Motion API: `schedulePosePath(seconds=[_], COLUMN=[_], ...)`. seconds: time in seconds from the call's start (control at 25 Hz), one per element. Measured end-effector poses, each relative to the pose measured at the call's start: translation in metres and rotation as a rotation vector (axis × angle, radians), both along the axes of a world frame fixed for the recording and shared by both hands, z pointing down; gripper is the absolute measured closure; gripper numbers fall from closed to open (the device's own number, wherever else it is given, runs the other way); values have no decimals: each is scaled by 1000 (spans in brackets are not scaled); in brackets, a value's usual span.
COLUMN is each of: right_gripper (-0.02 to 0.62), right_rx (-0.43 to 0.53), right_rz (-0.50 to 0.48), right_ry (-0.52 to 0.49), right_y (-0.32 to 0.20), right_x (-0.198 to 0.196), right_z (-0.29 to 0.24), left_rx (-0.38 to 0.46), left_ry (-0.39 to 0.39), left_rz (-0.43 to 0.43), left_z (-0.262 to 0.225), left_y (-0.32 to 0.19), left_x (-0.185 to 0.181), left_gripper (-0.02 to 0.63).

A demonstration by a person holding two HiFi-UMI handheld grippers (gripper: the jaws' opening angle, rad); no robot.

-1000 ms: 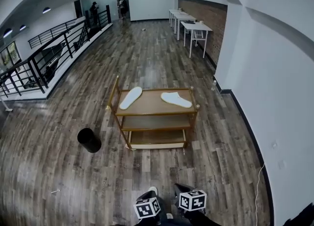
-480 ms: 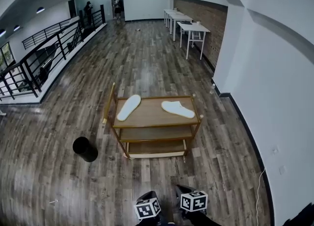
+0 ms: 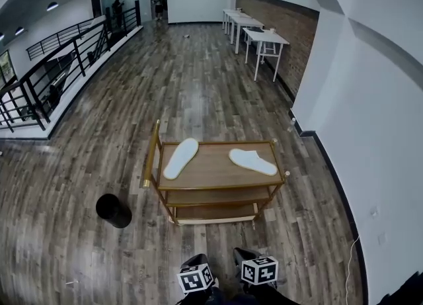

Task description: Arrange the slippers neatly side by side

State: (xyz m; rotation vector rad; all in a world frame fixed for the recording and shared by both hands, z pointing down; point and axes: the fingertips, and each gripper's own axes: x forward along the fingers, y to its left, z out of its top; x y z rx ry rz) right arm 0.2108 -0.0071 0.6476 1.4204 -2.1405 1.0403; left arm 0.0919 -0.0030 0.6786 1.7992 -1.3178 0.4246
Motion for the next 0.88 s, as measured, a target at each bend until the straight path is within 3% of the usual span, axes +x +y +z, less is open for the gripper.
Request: schedulePosePath(seconds=[0.4,0.64,0.88], right_gripper=[597,597,597], right_rx=[-41,-41,-57], right_rz=[-8,-56,-91], right_ry=[18,6,-11], right_y=[-44,-94,-152], right_x=[-10,-21,-14], right_z=[11,14,20], left_rx=[-70,-62,-72], left_ry=[26,19,7], left_rz=[-15,-71,-90], left_z=[23,23,26], left_y=[-27,-71,-127], left_x=[-9,-18,-5], left_gripper=[606,606,606])
